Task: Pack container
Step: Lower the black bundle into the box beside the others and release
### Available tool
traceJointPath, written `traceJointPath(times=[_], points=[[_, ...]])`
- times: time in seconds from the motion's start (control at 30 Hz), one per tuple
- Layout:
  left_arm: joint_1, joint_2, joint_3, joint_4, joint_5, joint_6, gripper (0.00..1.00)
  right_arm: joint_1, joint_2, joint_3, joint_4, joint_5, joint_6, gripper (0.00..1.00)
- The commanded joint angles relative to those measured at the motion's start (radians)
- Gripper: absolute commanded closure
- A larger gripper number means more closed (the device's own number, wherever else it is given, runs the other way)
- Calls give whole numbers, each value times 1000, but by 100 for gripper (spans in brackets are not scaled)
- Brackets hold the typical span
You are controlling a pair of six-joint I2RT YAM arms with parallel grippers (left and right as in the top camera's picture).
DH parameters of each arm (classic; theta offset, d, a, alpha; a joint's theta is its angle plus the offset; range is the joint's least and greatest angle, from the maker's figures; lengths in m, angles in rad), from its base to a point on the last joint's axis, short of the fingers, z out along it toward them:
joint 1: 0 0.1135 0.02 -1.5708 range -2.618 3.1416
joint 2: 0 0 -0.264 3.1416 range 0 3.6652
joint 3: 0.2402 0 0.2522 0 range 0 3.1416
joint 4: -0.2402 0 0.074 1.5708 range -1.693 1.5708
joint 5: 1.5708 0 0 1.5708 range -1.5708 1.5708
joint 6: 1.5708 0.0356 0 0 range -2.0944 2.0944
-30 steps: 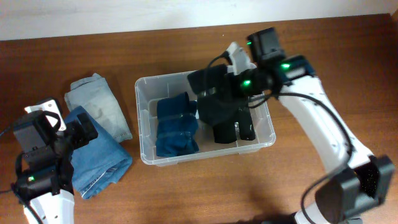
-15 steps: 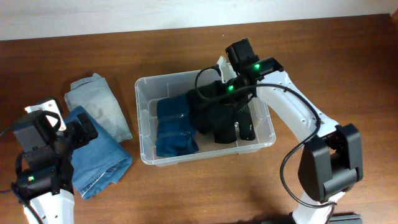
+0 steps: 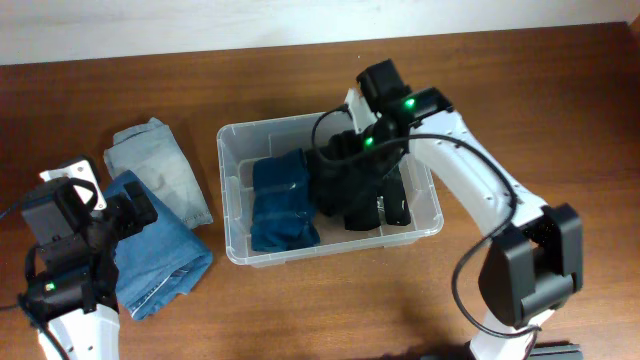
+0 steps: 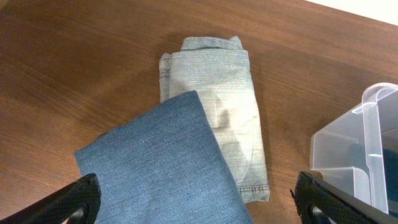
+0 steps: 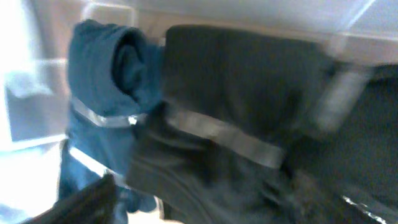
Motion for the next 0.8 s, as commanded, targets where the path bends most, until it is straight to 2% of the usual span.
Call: traceJointPath(times=[0.0,0.1,0.13,0.17,0.3,0.57,0.67,0.77], points=[[2,5,17,5,4,1,1,-11,-75,84,-31,146,-72,45],[2,5,17,5,4,1,1,-3,-64,68,-60,142,-88,66],[2,5,17,5,4,1,1,4,-54,52,-68,142,-88,71],[2,5,17,5,4,1,1,11,-45,32,-67,142,-88,71],[2,5,17,5,4,1,1,48,-19,-107,4,136,-87,71],[2,5,17,5,4,1,1,82,-4,-389,284,47,-88,71],[2,5,17,5,4,1,1,81,-5,-397,310,48,-114,70],[2,5,17,5,4,1,1,80,-21,-341,282,48,-114,65]])
